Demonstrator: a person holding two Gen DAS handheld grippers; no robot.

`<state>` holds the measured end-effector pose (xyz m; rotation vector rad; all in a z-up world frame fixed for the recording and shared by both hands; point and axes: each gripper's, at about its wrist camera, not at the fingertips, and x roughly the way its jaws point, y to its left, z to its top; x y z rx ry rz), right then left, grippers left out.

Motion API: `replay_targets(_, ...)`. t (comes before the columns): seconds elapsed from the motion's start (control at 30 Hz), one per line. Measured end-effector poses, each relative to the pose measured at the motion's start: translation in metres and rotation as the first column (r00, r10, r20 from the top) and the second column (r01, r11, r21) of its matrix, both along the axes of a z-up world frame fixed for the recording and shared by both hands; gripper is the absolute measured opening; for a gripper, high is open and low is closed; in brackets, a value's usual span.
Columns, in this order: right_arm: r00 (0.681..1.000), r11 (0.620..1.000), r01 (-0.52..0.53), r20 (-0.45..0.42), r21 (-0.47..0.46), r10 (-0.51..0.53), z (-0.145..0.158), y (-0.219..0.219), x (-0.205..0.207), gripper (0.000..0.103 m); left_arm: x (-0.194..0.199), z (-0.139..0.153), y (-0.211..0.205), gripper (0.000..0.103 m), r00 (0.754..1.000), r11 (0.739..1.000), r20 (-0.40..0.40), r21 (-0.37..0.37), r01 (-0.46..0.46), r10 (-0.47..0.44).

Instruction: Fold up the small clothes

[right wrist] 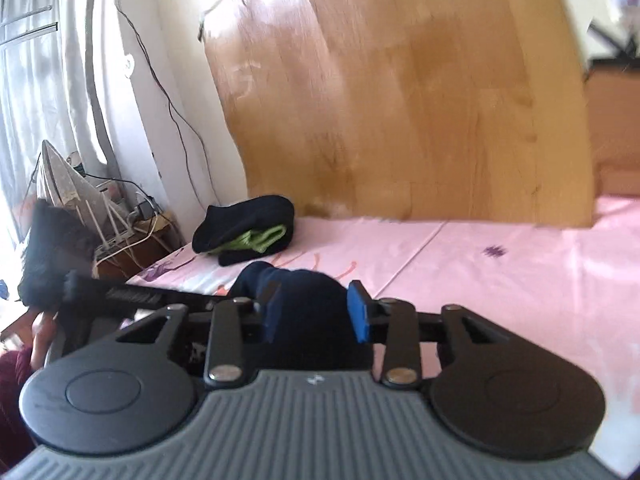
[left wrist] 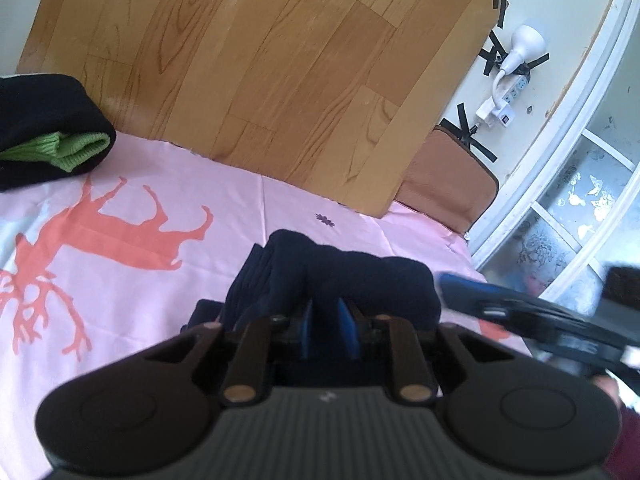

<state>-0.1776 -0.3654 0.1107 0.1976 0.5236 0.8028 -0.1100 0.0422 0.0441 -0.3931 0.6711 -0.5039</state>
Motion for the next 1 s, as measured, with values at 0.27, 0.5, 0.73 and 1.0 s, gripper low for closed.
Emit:
replay_targets(0.27,0.993,0.986,-0.087,-0.097,-0.145,0.074,-0.014,0.053,0.063,0.045,0.009,-0.017,0.007,0.016,0.994,0.991,-0.038,0.092,-0.1,0.104)
replay_targets(0.5,0.99,0.97,-0.113,-0.102,-0.217,0.092,-0.017,0.055,0.054,0.046,0.0,-0.024,-0.001,0.015,0.993,0.982,0.003,0.149,-0.117,0.118)
replay_targets(0.73,0.997,0.983,-0.002,0.082,-0.183,0.017,-0.031,0.053,0.014,0.047,-0.015,-0.029,-0.007,0.014,0.995,0.98,0.039,0.173,-0.099,0.094)
replay_targets(1.0,0.998,1.0,0.017,0.064,-0.02,-0.016,-0.012,0.029,0.012,0.051,-0.025,-0.015,0.005,0.026,0.996,0.988,-0.004,0.13,-0.084,0.085)
